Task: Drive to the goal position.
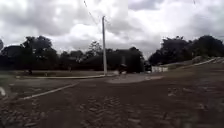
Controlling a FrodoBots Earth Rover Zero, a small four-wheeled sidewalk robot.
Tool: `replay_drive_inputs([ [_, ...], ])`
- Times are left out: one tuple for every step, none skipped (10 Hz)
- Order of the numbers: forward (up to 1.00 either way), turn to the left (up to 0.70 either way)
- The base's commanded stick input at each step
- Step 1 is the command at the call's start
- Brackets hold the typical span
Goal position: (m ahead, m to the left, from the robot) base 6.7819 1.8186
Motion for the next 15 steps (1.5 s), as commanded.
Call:
replay_drive_inputs([
  [1.00, 0.00],
  [1.00, 0.00],
  [1.00, 0.00],
  [1.00, 0.00],
  [1.00, 0.05],
  [1.00, 0.27],
  [1.00, 0.27],
  [1.00, 0.16],
  [1.00, 0.00],
  [1.00, 0.00],
  [1.00, 0.00],
  [1.00, 0.00],
  [1.00, 0.17],
  [1.00, 0.27],
  [1.00, 0.27],
])
